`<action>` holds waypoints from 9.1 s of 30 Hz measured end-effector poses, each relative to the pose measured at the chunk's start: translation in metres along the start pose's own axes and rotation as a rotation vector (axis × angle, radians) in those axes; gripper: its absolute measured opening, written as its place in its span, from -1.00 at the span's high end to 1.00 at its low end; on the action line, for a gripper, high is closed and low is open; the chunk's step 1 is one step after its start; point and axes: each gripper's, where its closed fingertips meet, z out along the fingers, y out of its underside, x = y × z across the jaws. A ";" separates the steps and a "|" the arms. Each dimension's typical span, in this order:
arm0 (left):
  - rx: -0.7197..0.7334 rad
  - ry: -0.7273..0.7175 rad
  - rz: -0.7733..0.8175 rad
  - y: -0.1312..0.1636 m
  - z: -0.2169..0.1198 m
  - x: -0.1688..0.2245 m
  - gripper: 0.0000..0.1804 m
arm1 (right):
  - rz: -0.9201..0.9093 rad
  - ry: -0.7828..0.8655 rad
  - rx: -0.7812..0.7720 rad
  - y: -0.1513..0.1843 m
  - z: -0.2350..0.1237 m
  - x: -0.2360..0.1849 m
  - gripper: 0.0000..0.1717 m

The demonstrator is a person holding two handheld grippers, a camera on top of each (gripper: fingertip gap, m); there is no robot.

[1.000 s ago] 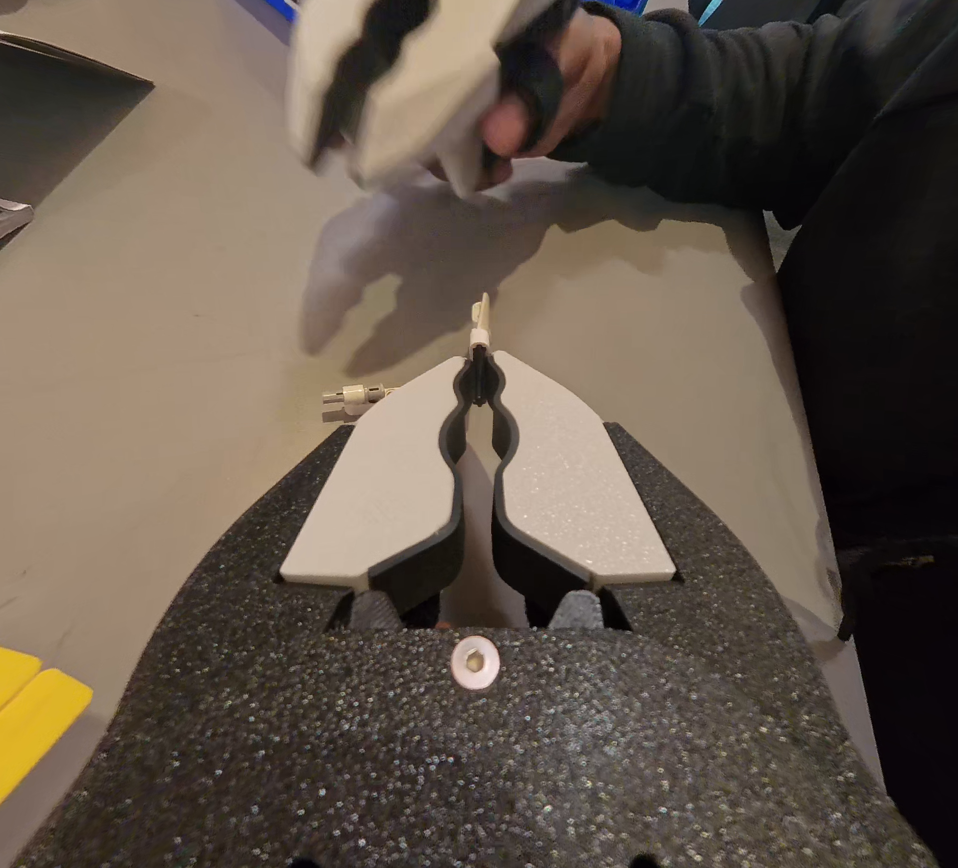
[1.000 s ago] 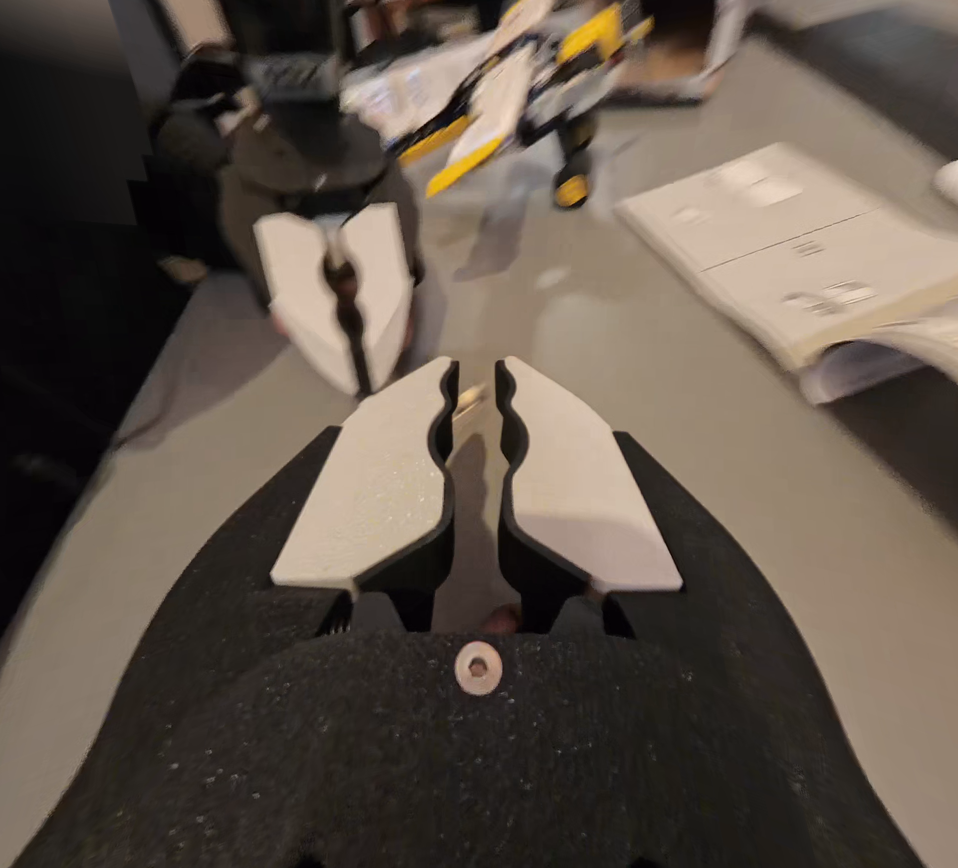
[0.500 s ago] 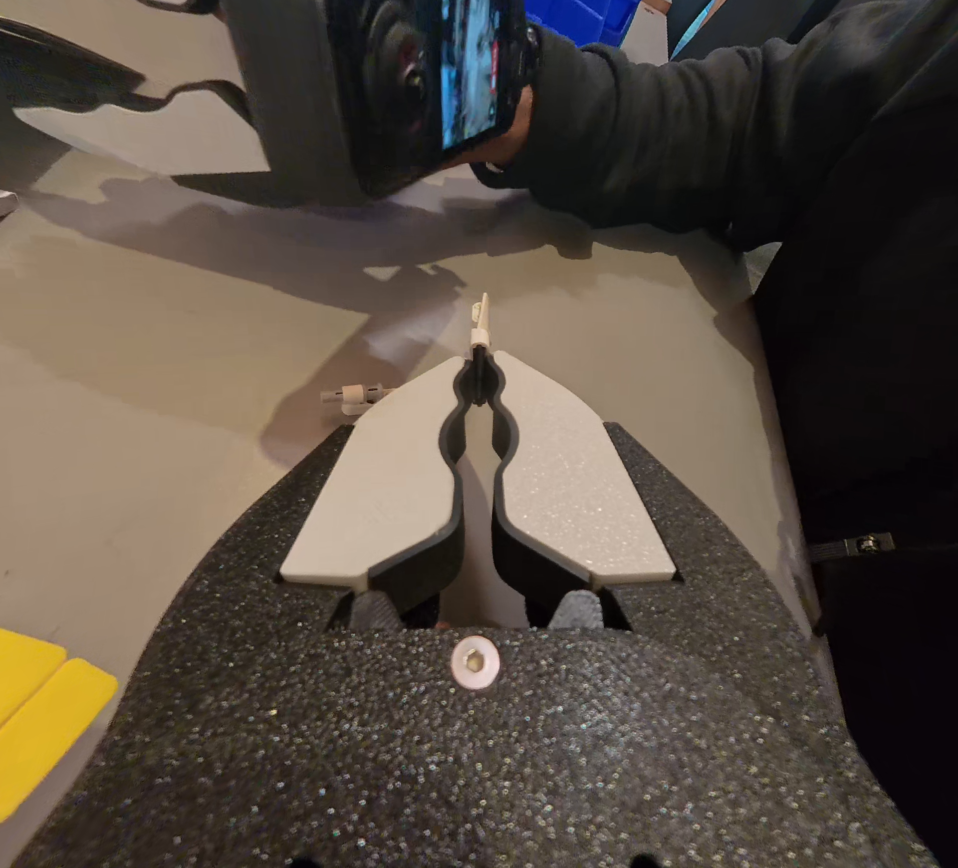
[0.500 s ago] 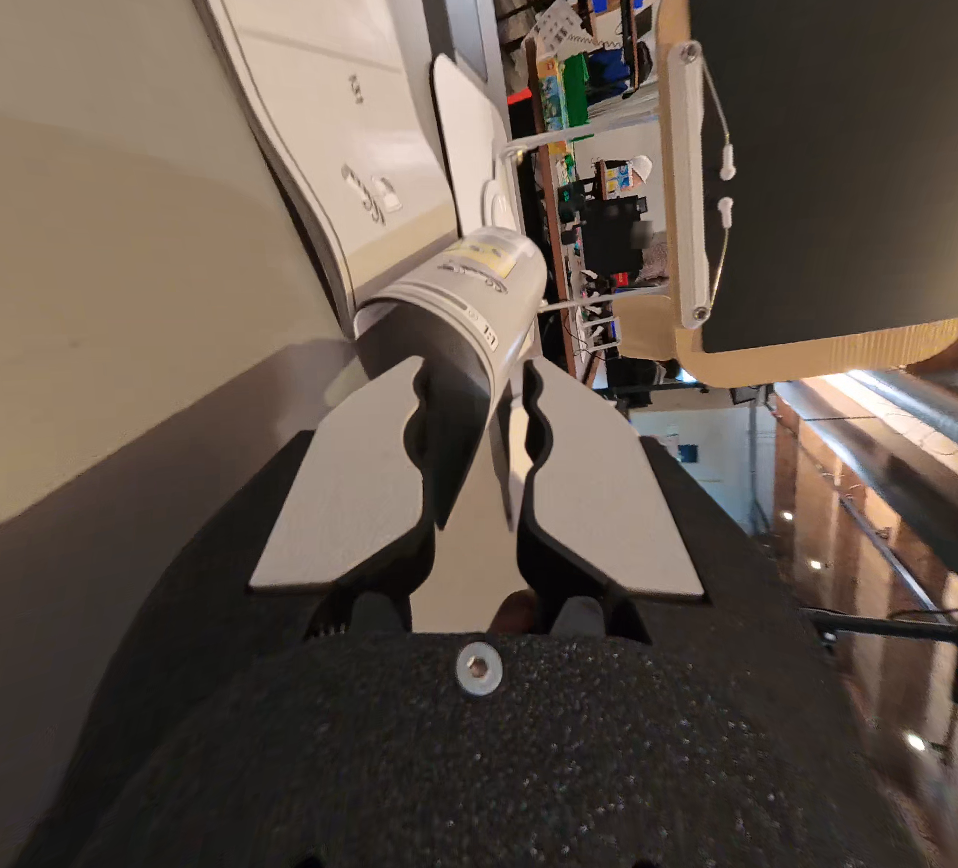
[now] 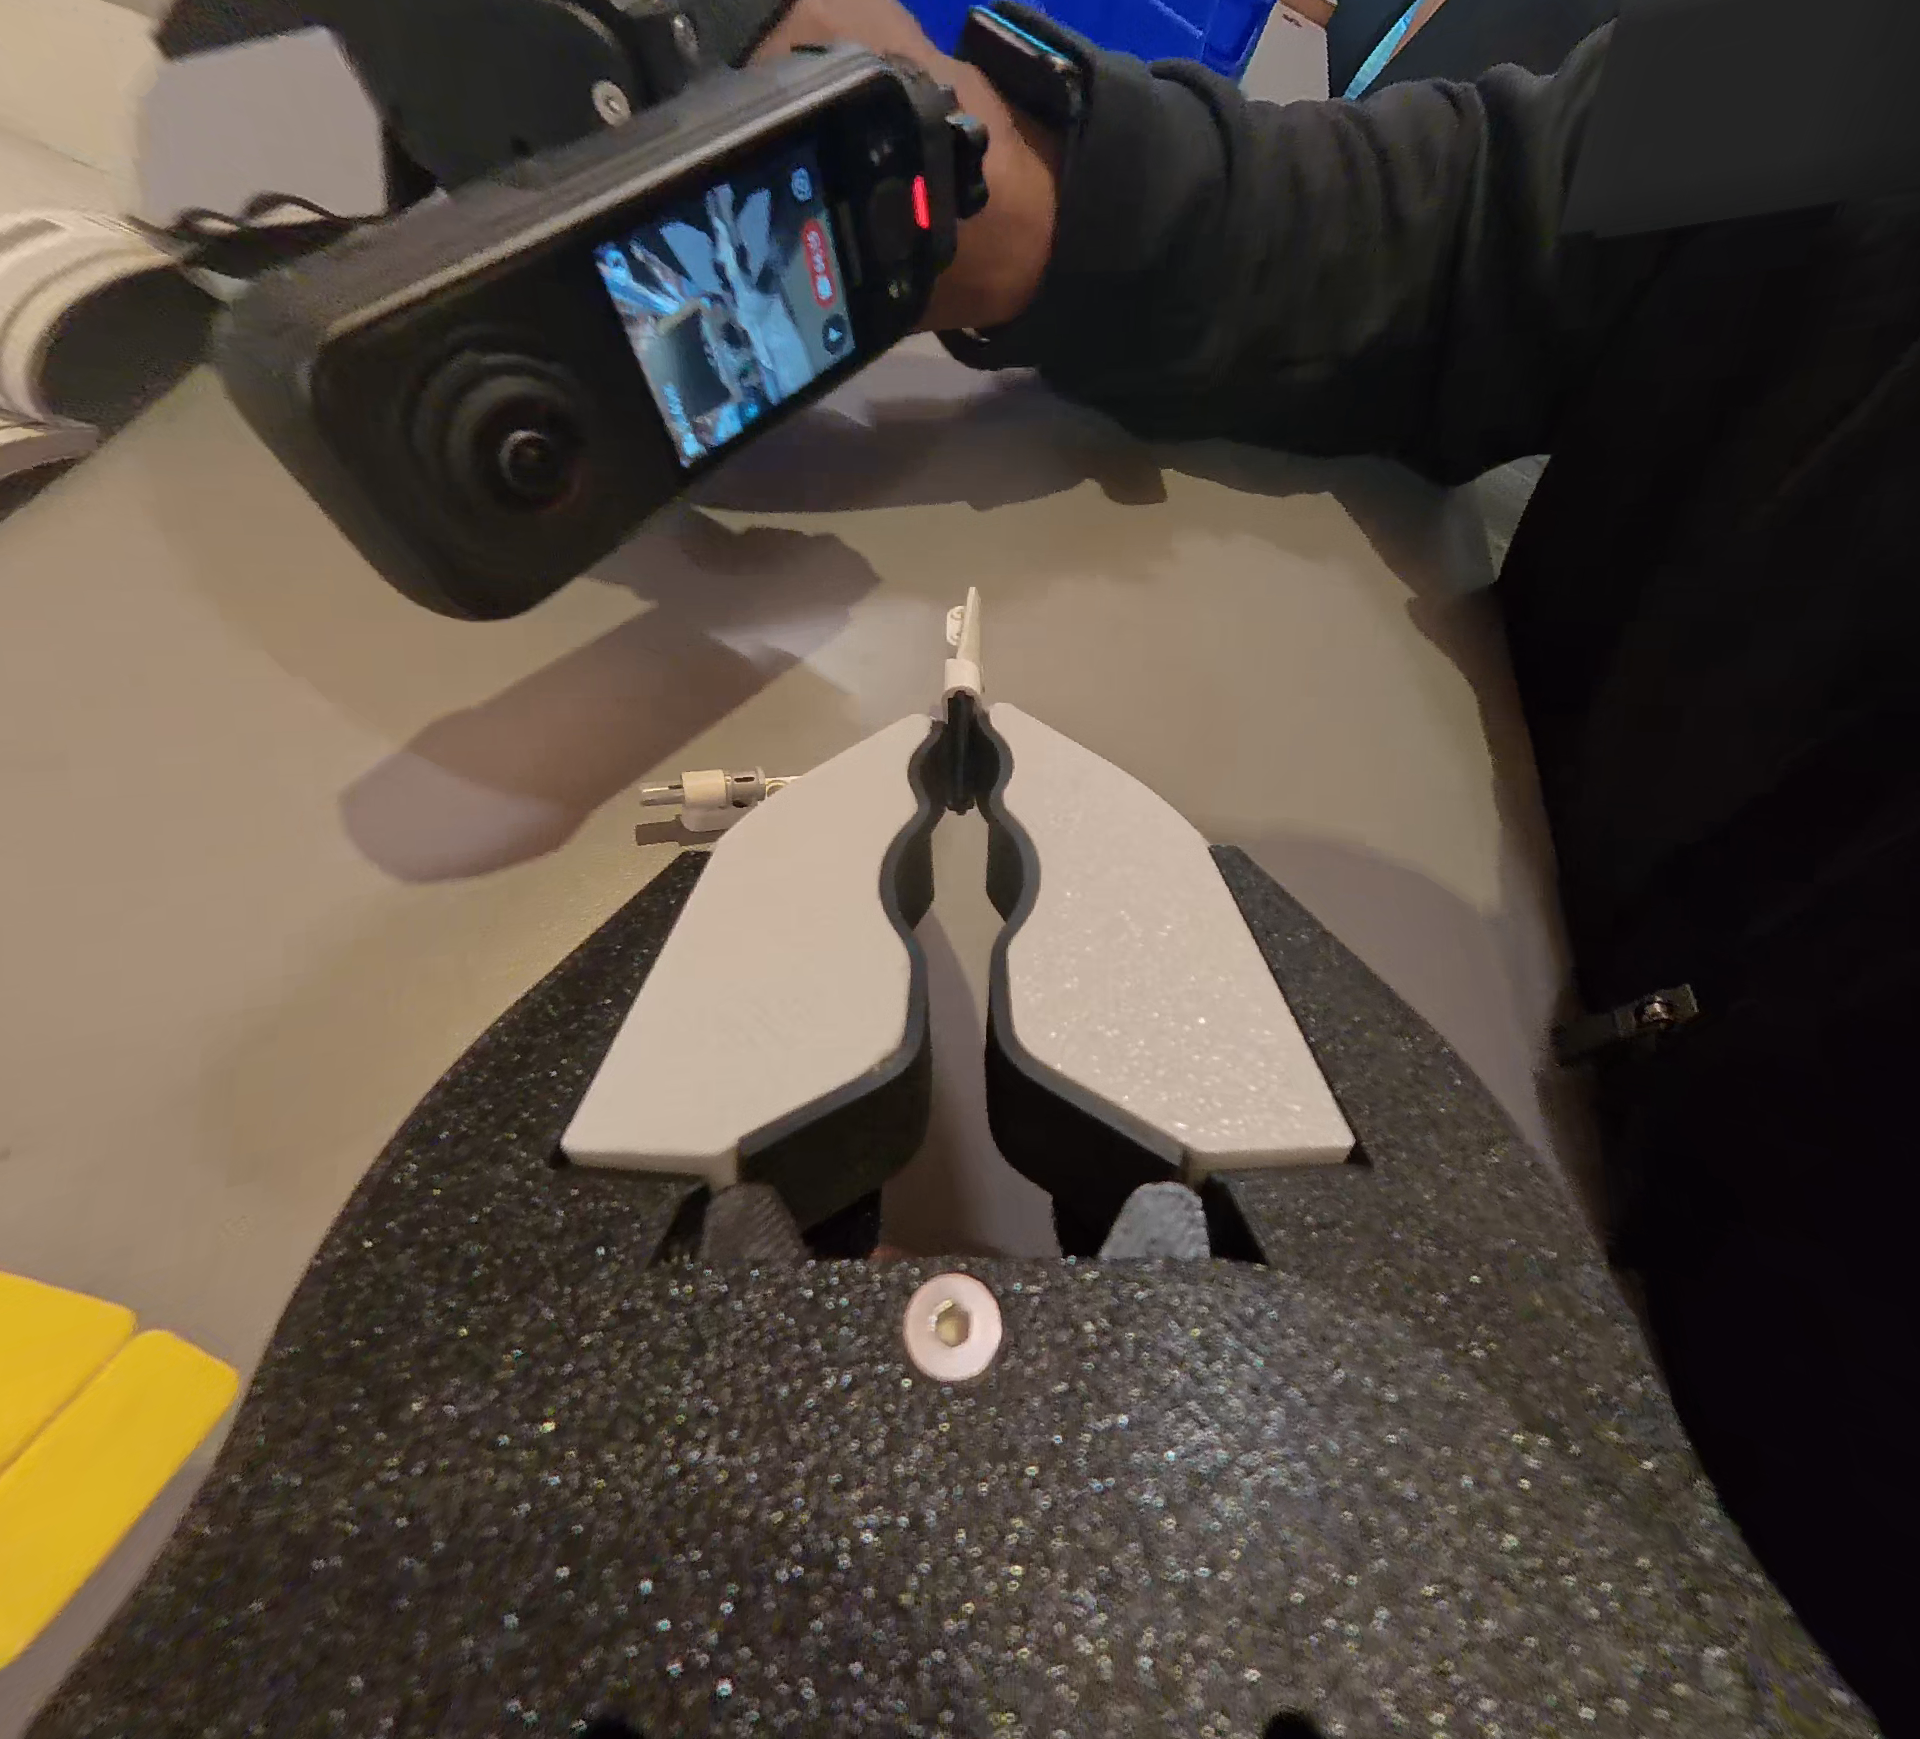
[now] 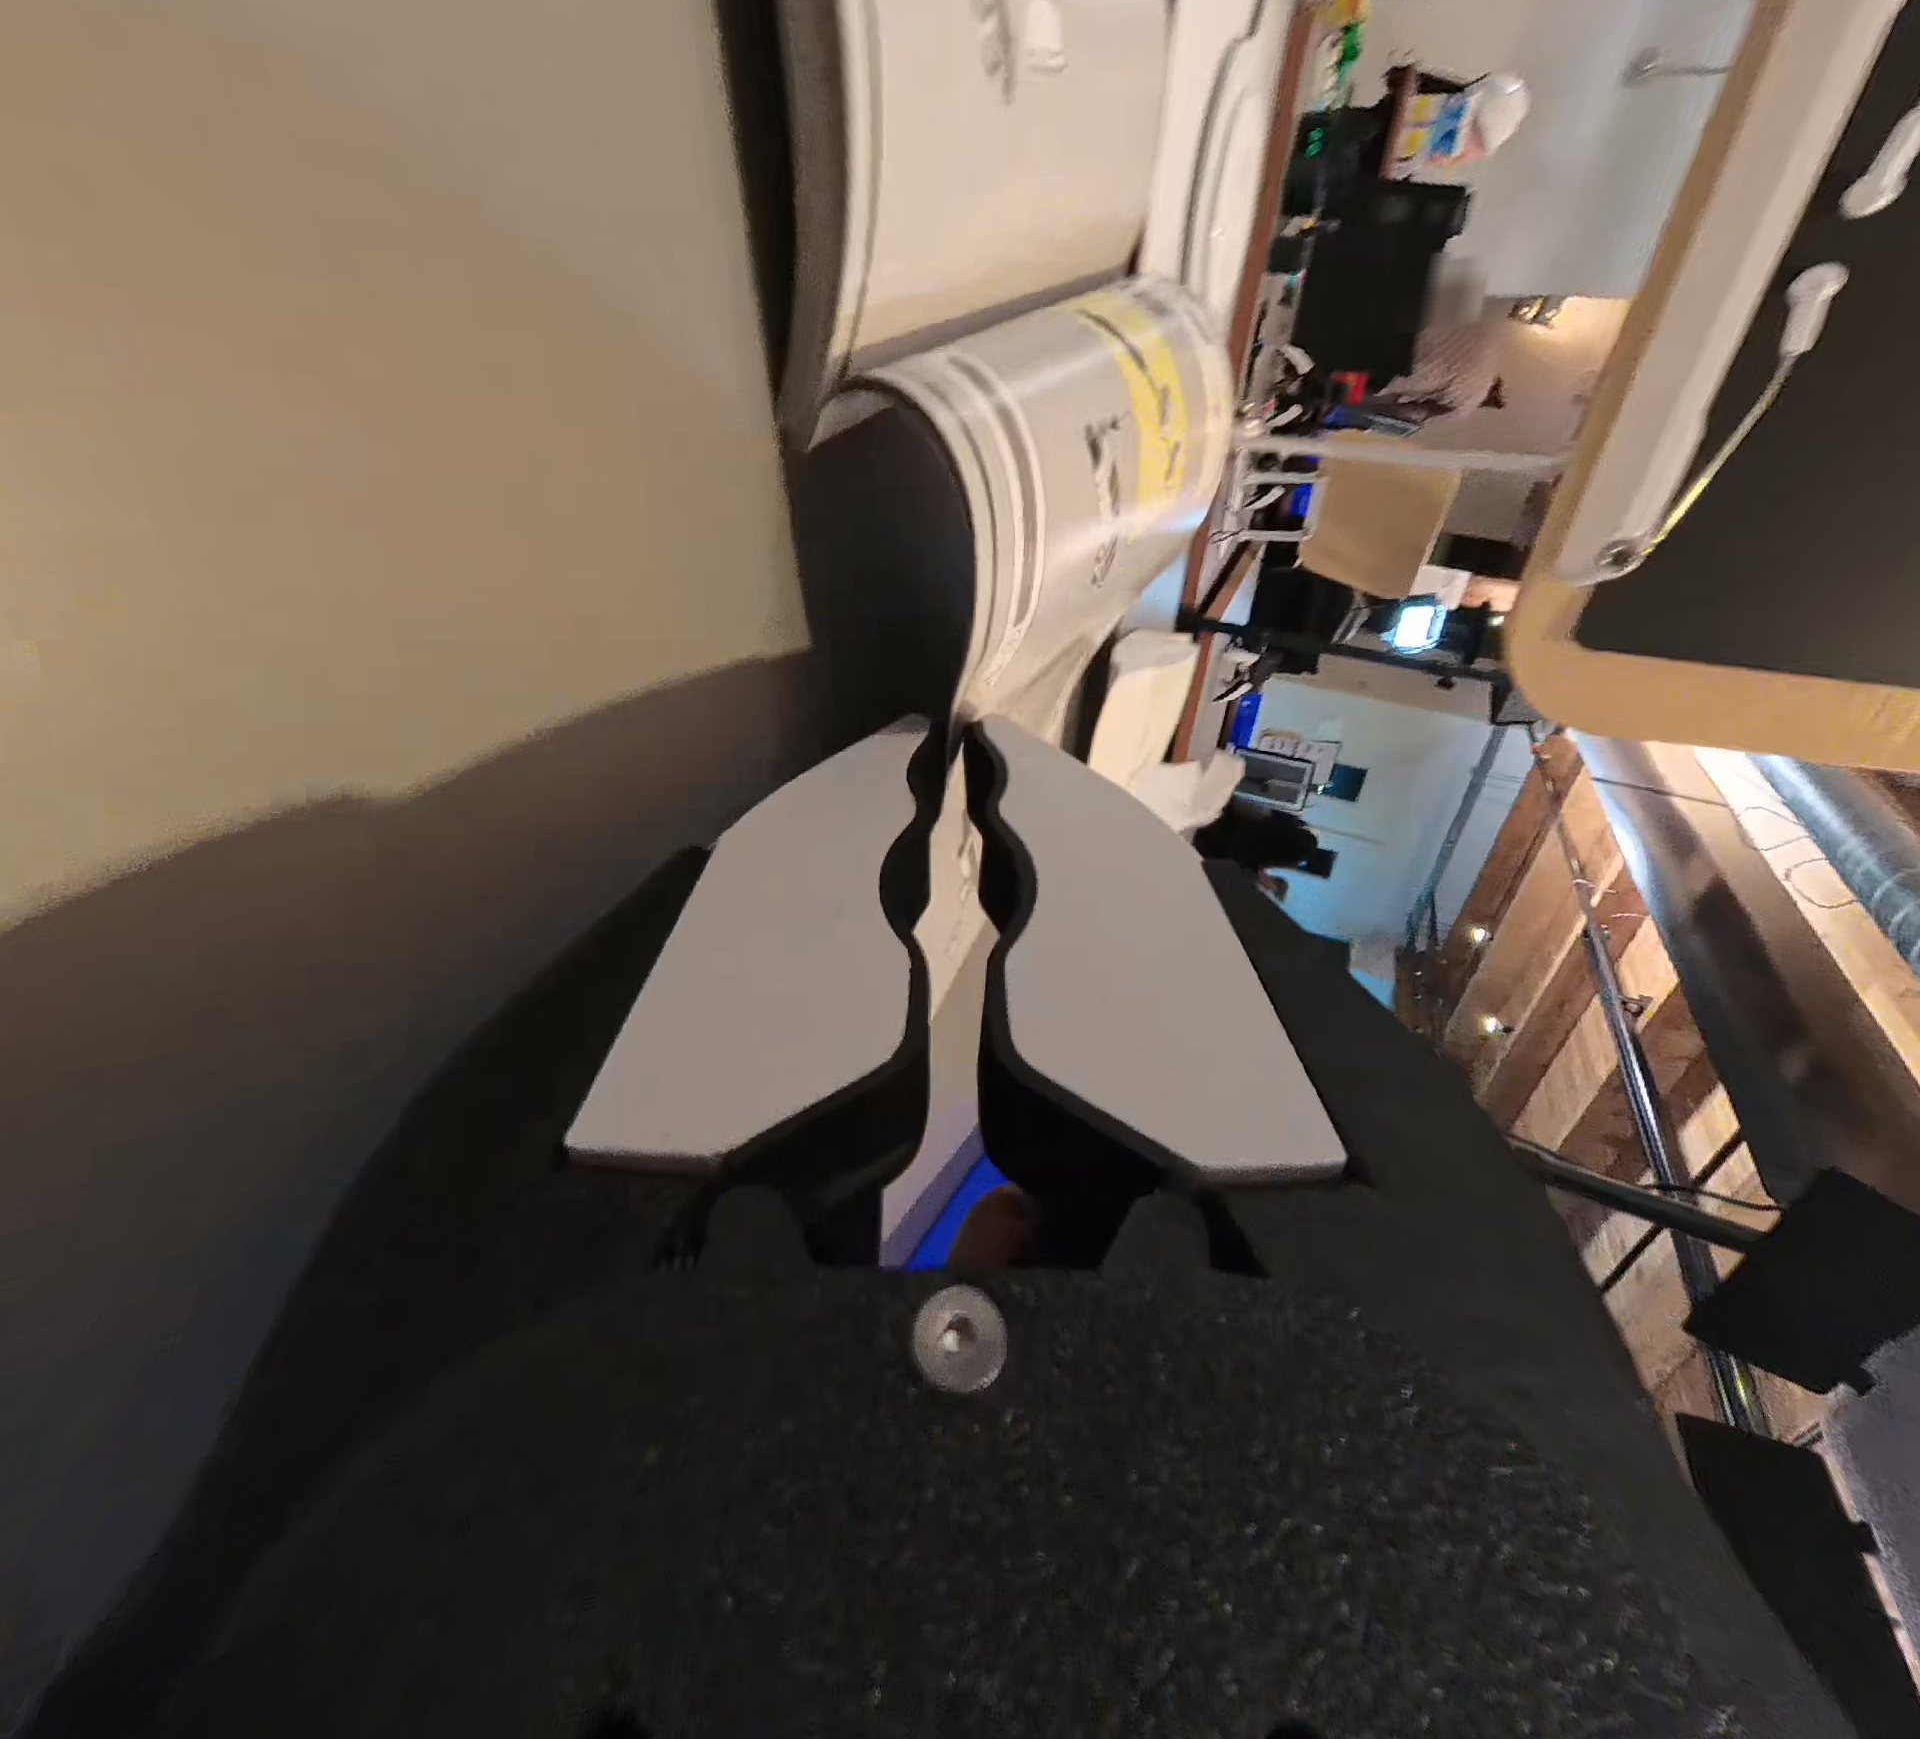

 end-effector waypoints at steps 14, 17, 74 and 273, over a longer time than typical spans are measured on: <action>0.006 0.003 -0.005 0.000 -0.002 0.000 0.95 | -0.025 -0.050 -0.106 0.013 -0.030 -0.023 1.00; 0.010 0.003 -0.006 0.000 -0.002 0.000 0.95 | -0.021 -0.051 -0.108 0.013 -0.030 -0.023 1.00; 0.060 -0.008 -0.070 -0.007 -0.007 -0.007 0.95 | 0.019 -0.074 -0.094 0.014 -0.028 -0.024 1.00; 0.290 0.083 -0.196 -0.047 0.030 0.026 0.92 | 1.342 -1.336 1.172 -0.055 -0.235 -0.013 0.90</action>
